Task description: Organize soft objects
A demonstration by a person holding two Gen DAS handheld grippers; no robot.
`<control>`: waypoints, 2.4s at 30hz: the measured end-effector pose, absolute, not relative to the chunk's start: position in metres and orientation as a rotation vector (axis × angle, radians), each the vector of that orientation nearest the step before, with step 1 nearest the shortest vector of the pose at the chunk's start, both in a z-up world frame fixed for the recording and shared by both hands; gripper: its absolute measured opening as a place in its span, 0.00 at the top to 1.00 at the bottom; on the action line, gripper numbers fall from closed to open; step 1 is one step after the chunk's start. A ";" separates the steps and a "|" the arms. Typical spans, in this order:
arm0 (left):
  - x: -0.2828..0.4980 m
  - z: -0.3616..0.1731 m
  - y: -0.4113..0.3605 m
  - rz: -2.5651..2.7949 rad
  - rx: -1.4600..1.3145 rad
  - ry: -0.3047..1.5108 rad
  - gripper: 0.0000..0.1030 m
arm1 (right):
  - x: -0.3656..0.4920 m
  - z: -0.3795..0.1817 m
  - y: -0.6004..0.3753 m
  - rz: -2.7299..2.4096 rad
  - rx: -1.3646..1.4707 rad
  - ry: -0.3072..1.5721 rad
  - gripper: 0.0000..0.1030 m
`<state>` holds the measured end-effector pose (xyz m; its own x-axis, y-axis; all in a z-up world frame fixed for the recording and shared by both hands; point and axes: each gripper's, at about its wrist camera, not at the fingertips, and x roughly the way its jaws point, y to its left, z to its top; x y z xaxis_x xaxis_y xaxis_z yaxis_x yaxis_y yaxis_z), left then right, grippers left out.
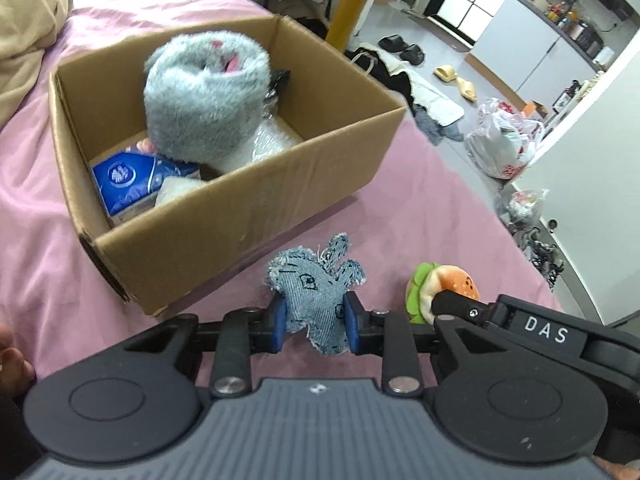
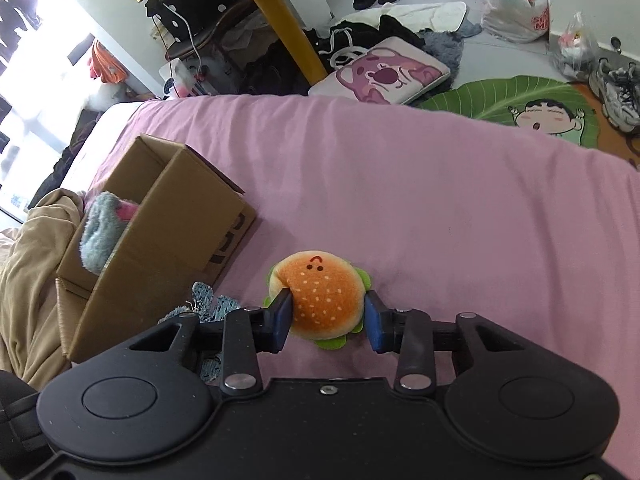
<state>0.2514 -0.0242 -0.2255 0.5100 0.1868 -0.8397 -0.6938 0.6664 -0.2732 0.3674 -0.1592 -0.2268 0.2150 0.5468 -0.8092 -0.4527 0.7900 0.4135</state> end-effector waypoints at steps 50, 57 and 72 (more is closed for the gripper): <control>0.214 -0.092 0.012 0.291 -0.371 0.851 0.74 | 0.302 -0.103 -0.167 0.650 0.090 0.899 0.64; 0.215 -0.091 0.036 0.279 -0.392 0.847 0.89 | 0.298 -0.098 -0.149 0.673 0.128 0.888 0.64; 0.226 -0.129 0.032 0.248 -0.431 0.957 0.65 | 0.303 -0.110 -0.151 0.647 0.153 0.927 0.64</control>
<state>0.2257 0.0325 -0.1286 0.5572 0.0158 -0.8302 -0.3898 0.8878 -0.2447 0.3030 -0.1512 -0.1099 0.4274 0.5795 -0.6940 -0.4520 0.8017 0.3911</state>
